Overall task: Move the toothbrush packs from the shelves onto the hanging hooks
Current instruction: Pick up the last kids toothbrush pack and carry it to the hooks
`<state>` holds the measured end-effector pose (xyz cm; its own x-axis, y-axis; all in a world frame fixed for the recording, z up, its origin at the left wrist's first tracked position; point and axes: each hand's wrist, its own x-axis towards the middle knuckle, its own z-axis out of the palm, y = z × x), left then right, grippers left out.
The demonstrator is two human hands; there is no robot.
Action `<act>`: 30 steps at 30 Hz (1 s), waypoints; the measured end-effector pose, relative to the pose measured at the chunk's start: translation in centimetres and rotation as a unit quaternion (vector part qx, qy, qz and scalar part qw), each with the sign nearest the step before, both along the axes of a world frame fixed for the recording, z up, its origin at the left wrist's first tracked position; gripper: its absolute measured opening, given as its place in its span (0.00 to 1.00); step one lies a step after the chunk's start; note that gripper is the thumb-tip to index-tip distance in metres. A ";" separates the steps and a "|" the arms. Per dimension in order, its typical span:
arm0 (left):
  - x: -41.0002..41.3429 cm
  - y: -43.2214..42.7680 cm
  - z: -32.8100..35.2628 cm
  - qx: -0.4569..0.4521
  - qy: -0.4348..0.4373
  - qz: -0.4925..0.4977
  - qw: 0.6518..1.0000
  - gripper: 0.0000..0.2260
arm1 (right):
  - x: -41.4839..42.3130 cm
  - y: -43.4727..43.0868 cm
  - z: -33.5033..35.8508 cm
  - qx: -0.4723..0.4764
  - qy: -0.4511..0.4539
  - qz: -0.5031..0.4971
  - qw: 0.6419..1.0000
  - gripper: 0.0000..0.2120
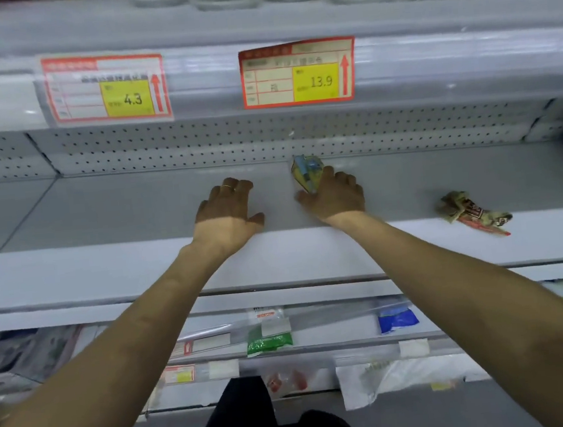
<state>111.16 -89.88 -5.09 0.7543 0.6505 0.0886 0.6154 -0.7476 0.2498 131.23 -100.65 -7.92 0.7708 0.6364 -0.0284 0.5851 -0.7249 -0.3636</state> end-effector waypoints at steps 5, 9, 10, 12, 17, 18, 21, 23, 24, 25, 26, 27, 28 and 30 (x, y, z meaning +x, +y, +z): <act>-0.3 1.6 -0.7 -0.016 -0.001 0.010 1.000 0.29 | 0.3 0.8 -0.4 0.018 -0.003 0.012 1.000 0.39; 0.2 1.9 -0.7 -0.019 -0.009 -0.006 1.000 0.29 | 0.4 0.6 0.8 0.026 0.059 0.040 0.997 0.43; 0.4 1.9 -0.6 -0.020 -0.013 -0.016 1.000 0.29 | 0.4 0.4 1.1 0.021 0.074 0.056 0.995 0.45; 0.9 1.7 -0.6 -0.026 -0.020 -0.040 0.999 0.29 | 0.1 0.0 1.3 0.011 0.101 0.097 0.990 0.49; 1.8 1.1 -0.7 -0.038 -0.009 -0.119 0.992 0.36 | -0.7 -2.1 1.9 0.006 0.172 0.200 0.965 0.49; 2.0 1.1 -0.7 -0.039 0.005 -0.137 0.990 0.38 | -0.9 -2.4 2.0 0.001 0.182 0.215 0.959 0.49; 2.2 1.0 -0.8 -0.044 0.059 -0.170 0.983 0.42 | -1.2 -3.0 2.1 -0.004 0.200 0.240 0.950 0.48; 2.1 0.8 -0.8 -0.057 0.081 -0.172 0.980 0.42 | -1.4 -3.3 2.1 -0.001 0.205 0.244 0.948 0.47; 2.0 0.7 -1.0 -0.061 0.088 -0.168 0.980 0.43 | -1.5 -3.4 2.2 0.000 0.207 0.246 0.947 0.46; 1.9 0.7 -1.1 -0.065 0.096 -0.163 0.980 0.43 | -1.5 -3.5 2.1 0.001 0.208 0.248 0.946 0.46; 1.8 0.7 -1.2 -0.068 0.103 -0.156 0.980 0.43 | -1.6 -3.6 2.2 0.004 0.209 0.248 0.946 0.45; 1.7 0.7 -1.3 -0.068 0.108 -0.152 0.980 0.42 | -1.6 -3.7 2.1 0.007 0.210 0.245 0.947 0.45; 1.7 0.8 -1.2 -0.065 0.114 -0.149 0.980 0.42 | -1.7 -3.8 2.1 0.010 0.209 0.241 0.948 0.44; 1.8 0.9 -0.8 -0.050 0.128 -0.145 0.980 0.42 | -1.7 -4.0 1.9 0.021 0.202 0.232 0.951 0.45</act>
